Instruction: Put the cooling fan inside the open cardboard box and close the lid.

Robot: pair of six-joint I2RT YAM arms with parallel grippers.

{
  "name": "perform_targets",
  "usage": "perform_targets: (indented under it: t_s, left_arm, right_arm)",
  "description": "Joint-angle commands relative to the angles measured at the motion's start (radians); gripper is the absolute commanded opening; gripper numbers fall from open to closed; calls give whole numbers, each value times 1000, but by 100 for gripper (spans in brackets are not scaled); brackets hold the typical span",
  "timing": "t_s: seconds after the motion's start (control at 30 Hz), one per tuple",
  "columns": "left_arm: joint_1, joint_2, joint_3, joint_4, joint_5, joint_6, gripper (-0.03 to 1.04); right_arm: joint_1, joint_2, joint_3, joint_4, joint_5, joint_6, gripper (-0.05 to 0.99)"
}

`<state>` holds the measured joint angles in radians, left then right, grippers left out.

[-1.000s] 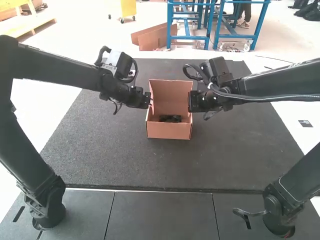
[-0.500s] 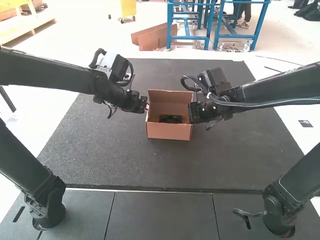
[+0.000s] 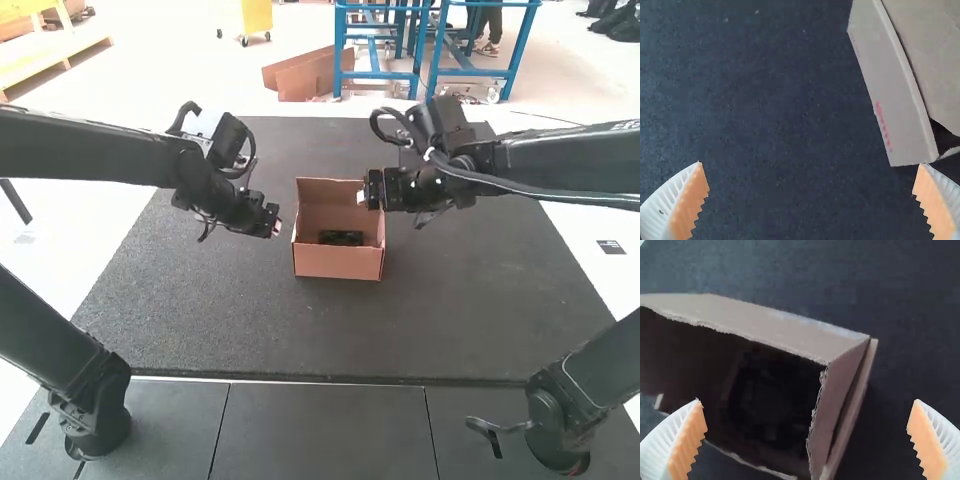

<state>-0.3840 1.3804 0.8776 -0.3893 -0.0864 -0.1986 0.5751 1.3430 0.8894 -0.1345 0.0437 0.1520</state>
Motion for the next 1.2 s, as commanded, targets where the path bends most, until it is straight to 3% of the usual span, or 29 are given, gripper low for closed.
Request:
perform_targets:
  t_s: [0.0, 0.37, 0.47, 0.53, 0.67, 0.9, 1.17]
  left_arm:
    - [31, 22, 89, 47, -105, 39, 97]
    - [17, 281, 445, 66, -121, 22, 97]
    - [-13, 332, 528, 66, -113, 21, 97]
    - [-36, 356, 572, 61, -82, 21, 97]
    - [-102, 401, 646, 1, -52, 24, 97]
    - [-182, 430, 650, -108, -32, 24, 97]
    - [-204, 431, 574, -157, -27, 16, 97]
  right_arm:
    - [-21, -94, 40, -22, 13, -60, 92]
    - [-29, -280, 56, -246, 21, -98, 92]
    - [-29, -311, 49, -281, 19, -88, 92]
    - [-31, -324, 43, -304, 18, -85, 92]
    - [-60, -331, 46, -321, 7, -81, 92]
    - [-95, -327, 91, -349, -51, -81, 92]
    - [-100, -326, 132, -386, -65, -81, 92]
